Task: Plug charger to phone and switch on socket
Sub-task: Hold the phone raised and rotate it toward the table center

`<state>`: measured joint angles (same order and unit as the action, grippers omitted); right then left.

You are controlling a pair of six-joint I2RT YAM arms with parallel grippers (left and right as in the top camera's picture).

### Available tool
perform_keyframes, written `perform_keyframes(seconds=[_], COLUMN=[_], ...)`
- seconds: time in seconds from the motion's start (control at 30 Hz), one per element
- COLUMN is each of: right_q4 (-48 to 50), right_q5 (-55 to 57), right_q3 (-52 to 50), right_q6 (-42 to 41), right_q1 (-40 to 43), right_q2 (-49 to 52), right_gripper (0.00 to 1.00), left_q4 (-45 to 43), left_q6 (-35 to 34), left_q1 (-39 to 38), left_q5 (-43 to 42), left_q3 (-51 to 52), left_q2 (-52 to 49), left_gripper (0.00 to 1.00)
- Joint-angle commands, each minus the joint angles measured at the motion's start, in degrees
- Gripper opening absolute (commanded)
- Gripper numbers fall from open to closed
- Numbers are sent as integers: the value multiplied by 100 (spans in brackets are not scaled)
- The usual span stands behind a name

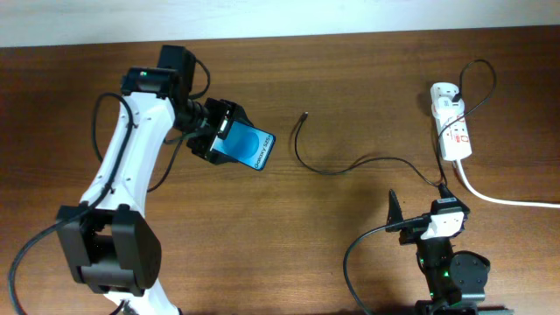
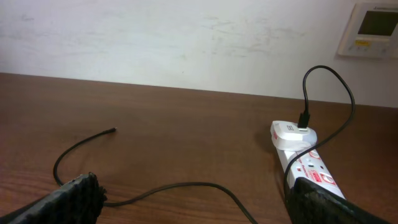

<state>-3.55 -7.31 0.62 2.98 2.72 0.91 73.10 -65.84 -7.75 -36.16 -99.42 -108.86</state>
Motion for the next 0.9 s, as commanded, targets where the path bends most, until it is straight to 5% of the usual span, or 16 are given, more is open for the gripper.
perform_keyframes(seconds=[0.0, 0.3, 0.87], right_q4=[-28, -28, -28], right_q5=[11, 11, 11], right_q3=[-31, -31, -31], right_q6=[-42, -42, -42], right_q1=[-46, -46, -46], right_q2=[-44, -44, -44], right_gripper=[98, 98, 98], left_q4=[24, 20, -15], left_q6=[-31, 17, 380], left_q1=[291, 719, 772], left_q5=[-1231, -2514, -2385], left_q3=[0, 0, 0], left_q2=[234, 234, 234], left_gripper=[0, 0, 0])
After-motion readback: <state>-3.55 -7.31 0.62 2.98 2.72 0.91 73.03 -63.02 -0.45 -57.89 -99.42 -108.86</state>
